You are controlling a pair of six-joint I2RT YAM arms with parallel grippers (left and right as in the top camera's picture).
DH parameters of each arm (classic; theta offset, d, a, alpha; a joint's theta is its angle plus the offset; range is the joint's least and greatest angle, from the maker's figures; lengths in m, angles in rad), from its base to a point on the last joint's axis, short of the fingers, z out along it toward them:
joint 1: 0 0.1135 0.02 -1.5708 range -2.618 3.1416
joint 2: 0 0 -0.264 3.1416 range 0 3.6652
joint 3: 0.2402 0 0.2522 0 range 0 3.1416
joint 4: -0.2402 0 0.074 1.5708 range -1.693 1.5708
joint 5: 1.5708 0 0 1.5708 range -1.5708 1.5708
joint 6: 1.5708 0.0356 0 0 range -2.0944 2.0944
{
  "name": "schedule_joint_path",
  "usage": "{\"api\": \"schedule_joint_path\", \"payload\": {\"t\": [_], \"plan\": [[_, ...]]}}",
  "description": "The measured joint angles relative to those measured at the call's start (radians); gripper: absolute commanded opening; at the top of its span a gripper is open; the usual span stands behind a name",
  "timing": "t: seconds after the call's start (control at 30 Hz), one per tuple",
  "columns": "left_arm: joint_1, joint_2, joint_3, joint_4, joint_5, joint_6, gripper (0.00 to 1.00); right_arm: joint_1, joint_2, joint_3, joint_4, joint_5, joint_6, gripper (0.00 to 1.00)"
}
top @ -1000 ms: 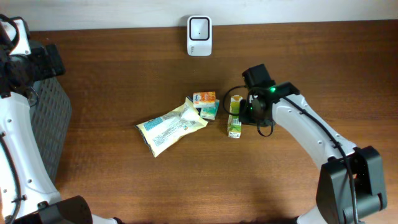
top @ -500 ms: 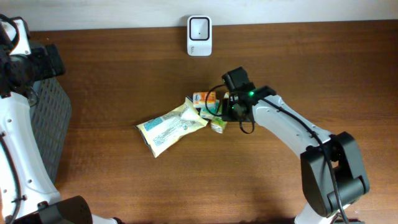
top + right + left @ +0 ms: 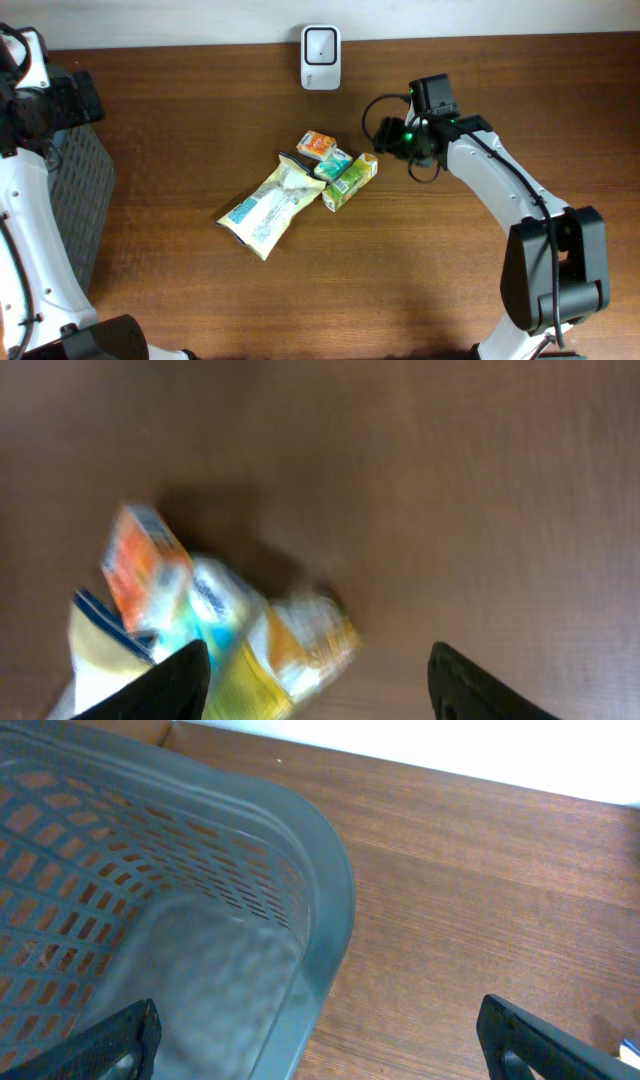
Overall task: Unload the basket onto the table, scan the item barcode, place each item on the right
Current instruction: 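Grasp the green tea carton with the right gripper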
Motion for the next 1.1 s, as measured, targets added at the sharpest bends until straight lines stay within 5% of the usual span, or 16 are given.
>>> {"api": "schedule_joint_path", "payload": {"t": [0.13,0.27,0.63,0.8,0.97,1.1], "plan": [[0.0,0.0,0.0,0.001,0.0,0.0,0.99,0.031,0.105,0.013,0.14,-0.02,-0.069,0.69],[0.0,0.0,0.0,0.001,0.0,0.0,0.99,0.063,0.187,0.01,0.095,-0.029,-0.135,0.69],[0.0,0.0,0.0,0.001,0.0,0.0,0.99,-0.009,0.176,0.123,-0.597,-0.087,-0.301,0.69],[0.0,0.0,0.0,0.001,0.0,0.0,0.99,0.045,0.176,0.123,-0.55,-0.185,-0.557,0.77],[0.0,0.0,0.0,0.001,0.0,0.0,0.99,0.09,0.176,0.123,-0.521,-0.263,-0.604,0.76],[0.0,0.0,0.0,0.001,0.0,0.0,0.99,0.187,0.176,0.121,-0.474,-0.248,-0.56,0.54]]}}
